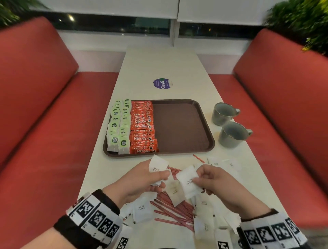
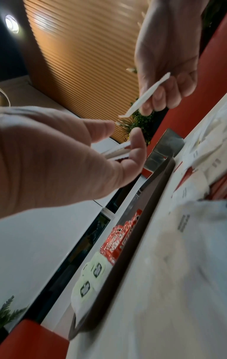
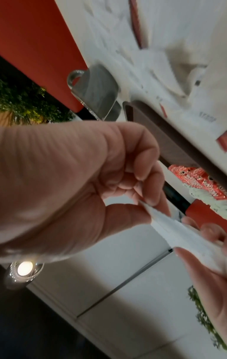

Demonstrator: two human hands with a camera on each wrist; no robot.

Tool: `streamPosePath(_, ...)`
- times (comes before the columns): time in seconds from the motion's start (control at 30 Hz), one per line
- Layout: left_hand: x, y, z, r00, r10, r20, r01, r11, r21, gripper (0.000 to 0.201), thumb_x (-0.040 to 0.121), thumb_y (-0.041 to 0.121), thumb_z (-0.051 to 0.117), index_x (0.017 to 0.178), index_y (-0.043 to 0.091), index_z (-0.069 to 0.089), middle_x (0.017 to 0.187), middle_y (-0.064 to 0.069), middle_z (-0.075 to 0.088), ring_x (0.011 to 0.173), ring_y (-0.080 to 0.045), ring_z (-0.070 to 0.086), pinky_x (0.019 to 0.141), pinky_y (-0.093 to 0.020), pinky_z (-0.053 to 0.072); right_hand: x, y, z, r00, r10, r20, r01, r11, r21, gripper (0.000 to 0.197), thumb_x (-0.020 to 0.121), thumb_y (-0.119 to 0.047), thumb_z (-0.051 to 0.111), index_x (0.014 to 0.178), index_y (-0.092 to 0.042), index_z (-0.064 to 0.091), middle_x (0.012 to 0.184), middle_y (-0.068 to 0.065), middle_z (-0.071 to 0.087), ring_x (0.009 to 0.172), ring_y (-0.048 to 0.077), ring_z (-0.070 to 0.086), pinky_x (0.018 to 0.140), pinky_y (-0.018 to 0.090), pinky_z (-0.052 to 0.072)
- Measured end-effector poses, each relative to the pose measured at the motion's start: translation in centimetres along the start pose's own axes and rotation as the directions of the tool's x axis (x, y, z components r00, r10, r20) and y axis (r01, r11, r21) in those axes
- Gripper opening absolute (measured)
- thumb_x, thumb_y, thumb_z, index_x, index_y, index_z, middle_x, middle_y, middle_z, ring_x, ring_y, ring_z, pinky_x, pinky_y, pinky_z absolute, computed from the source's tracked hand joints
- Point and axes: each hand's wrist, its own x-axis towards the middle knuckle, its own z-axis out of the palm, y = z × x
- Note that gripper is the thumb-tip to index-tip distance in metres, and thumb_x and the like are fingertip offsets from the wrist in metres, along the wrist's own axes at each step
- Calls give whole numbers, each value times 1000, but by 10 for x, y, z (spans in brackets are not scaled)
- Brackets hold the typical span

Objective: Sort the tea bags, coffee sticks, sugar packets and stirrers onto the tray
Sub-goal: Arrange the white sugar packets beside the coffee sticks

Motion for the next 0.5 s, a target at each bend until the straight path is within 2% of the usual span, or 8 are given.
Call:
streamPosePath(0.13,1,12,24,997,80,18,-80,997,5,24,85,12,68,107,8,61,78,0,66,70,-14,61,64,-28,50,2,-10,-11,996,-81,40,81,997,-5,13,88,-6,64,78,-11,56,63,0,56,56,8,49,54,20,37)
streamPosePath(0.27,0,24,37,981,186,-47,-185,983,16,19,84,4,66,102,7,61,69,0,66,64,-13,61,59,-24,49,10,-13,-18,993,-117,6,116,992,44,12,87,-8,66,78,-11,58,64,3,55,57,11,48,54,20,37)
streamPosePath(0.37,1,28,39,964,239,-116,-230,969,89,22,82,1,67,103,5,62,69,-3,68,63,-12,63,58,-23,49,16,-16,-20,993,-117,15,114,986,119,11,87,-8,65,80,-11,57,70,13,53,65,20,46,57,24,37)
streamPosePath(0.43,3,29,38,956,234,-178,-233,972,29,19,85,2,64,102,7,62,69,-3,68,63,-12,63,57,-24,49,20,-18,-19,993,-113,40,103,975,198,13,86,-9,67,79,-11,57,75,16,53,69,23,44,56,24,37)
streamPosePath(0.5,5,30,37,952,213,-221,-232,971,-65,14,88,3,60,101,8,61,68,-2,67,62,-13,62,55,-24,48,24,-22,-19,991,-112,70,92,965,245,15,79,-15,72,78,-11,57,77,17,52,70,24,43,56,24,37)
